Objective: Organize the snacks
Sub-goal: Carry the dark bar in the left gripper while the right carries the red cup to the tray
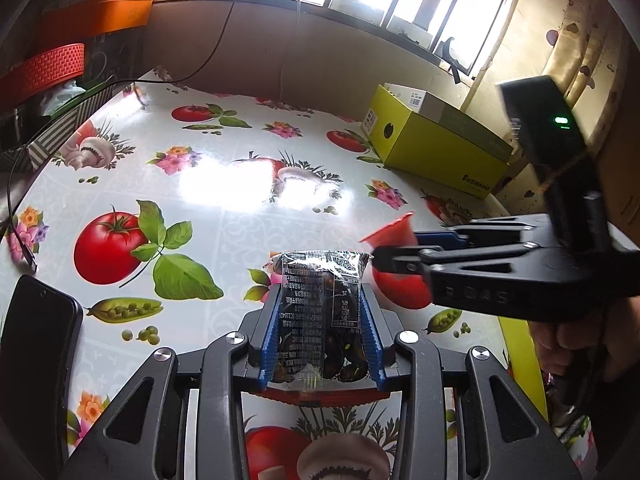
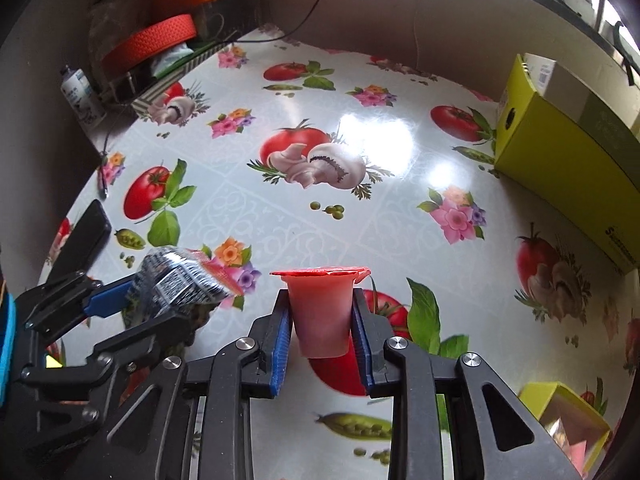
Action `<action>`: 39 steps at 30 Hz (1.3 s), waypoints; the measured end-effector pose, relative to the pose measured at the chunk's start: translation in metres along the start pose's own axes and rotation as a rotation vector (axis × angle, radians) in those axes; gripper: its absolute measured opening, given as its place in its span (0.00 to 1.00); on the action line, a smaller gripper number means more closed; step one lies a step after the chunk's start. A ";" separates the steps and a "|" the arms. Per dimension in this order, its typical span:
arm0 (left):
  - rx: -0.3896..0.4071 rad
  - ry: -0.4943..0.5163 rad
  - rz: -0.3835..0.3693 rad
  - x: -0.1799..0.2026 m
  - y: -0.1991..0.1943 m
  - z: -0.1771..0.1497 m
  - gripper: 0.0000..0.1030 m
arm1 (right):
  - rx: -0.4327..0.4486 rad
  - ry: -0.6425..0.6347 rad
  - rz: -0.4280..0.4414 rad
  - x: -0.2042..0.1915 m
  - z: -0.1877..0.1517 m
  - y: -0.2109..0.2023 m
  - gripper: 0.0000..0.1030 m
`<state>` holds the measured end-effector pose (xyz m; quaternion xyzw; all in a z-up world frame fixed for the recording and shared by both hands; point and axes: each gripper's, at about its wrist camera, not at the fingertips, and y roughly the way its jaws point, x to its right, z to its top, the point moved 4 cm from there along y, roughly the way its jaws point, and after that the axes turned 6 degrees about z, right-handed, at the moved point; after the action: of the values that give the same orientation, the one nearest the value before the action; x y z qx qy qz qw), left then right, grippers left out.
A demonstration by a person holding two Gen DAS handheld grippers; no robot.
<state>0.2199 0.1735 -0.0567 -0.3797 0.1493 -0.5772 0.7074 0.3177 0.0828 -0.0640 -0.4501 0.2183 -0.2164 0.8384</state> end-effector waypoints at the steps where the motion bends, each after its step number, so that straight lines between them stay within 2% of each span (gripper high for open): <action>1: 0.002 0.002 0.005 0.001 -0.001 0.001 0.36 | 0.013 0.009 0.003 -0.001 -0.003 -0.006 0.25; 11: 0.025 0.035 0.025 0.021 -0.037 -0.007 0.36 | 0.164 0.054 0.017 -0.024 -0.048 -0.081 0.25; 17: 0.054 0.063 0.004 0.039 -0.070 -0.017 0.36 | 0.238 0.084 0.020 -0.037 -0.080 -0.115 0.25; 27: 0.053 0.108 0.000 0.063 -0.100 -0.036 0.36 | 0.297 0.116 0.017 -0.046 -0.122 -0.146 0.25; 39: 0.052 0.144 -0.020 0.083 -0.110 -0.043 0.36 | 0.339 0.161 -0.001 -0.043 -0.152 -0.167 0.25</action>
<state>0.1384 0.0758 0.0119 -0.3204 0.1810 -0.6138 0.6985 0.1701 -0.0772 0.0093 -0.2838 0.2449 -0.2859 0.8819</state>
